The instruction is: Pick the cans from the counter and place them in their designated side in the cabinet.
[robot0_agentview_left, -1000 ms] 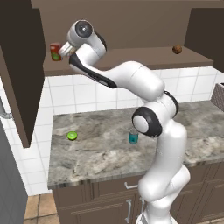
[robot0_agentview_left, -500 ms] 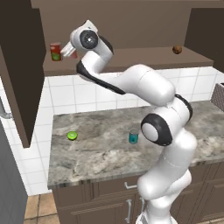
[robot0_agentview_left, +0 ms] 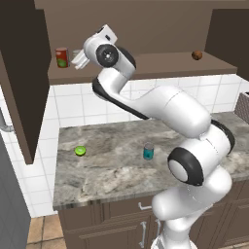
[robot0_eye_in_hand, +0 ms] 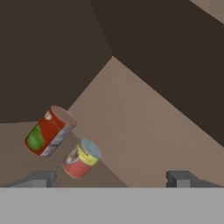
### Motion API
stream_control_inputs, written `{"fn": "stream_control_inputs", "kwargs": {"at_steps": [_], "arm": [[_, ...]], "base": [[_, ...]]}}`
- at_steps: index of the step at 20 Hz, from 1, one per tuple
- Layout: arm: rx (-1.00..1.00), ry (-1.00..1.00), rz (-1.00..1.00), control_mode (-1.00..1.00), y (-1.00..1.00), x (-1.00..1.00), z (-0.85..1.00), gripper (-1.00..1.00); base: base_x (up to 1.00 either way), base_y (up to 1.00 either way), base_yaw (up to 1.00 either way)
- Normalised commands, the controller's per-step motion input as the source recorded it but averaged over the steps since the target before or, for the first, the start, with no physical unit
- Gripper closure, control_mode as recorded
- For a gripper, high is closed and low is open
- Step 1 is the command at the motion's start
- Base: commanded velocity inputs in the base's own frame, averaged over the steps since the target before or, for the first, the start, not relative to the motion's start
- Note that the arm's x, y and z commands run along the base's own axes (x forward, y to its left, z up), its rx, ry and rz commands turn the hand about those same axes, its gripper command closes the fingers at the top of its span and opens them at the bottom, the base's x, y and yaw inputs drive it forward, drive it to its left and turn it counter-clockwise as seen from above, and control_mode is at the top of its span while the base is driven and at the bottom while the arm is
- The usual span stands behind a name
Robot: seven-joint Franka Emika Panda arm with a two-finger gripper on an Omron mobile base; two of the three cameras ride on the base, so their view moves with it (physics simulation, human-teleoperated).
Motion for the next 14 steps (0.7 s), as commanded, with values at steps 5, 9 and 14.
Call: {"fn": "stream_control_inputs", "kwargs": {"at_steps": [5,9,14], "arm": [[0.04,0.00,-0.02,-1.00,-0.23,-0.74,0.01,-1.00],[0.09,0.00,-0.03,-1.00,-0.31,-0.79,0.00,-1.00],[0.09,0.08,-0.02,-1.00,-0.40,-0.68,0.01,-1.00]], "base": [[0.00,0.00,0.00],[0.00,0.00,0.00],[0.00,0.00,0.00]]}}
